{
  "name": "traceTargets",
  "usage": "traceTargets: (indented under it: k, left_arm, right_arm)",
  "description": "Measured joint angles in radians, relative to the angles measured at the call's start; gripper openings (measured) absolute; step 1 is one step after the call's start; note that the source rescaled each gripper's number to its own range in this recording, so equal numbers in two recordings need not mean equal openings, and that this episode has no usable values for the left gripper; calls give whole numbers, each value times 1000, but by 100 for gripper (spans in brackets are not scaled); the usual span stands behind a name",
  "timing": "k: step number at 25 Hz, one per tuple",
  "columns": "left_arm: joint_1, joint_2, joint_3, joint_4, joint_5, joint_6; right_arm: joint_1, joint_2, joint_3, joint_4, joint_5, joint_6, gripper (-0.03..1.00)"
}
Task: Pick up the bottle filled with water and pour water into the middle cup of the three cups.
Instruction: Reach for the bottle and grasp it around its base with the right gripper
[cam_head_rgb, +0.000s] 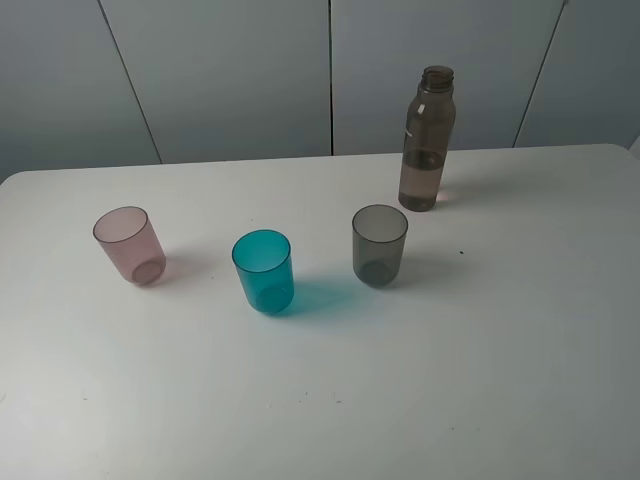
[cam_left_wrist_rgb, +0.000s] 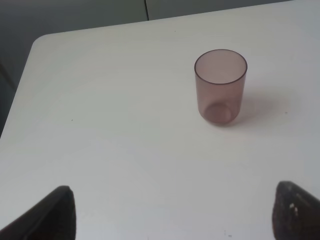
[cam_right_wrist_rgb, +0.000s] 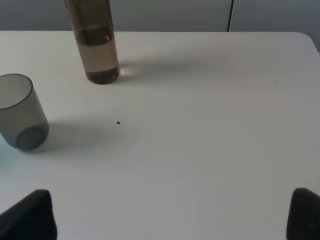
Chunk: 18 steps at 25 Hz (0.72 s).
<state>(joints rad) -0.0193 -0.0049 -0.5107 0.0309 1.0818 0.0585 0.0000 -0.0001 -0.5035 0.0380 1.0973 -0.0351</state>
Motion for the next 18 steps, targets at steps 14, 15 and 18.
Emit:
traceTargets:
  k: [14, 15, 18]
  left_arm:
    - [0, 0, 0, 0, 0, 0]
    - [0, 0, 0, 0, 0, 0]
    - [0, 0, 0, 0, 0, 0]
  right_arm:
    - [0, 0, 0, 0, 0, 0, 100]
    - [0, 0, 0, 0, 0, 0, 100]
    - [0, 0, 0, 0, 0, 0, 100]
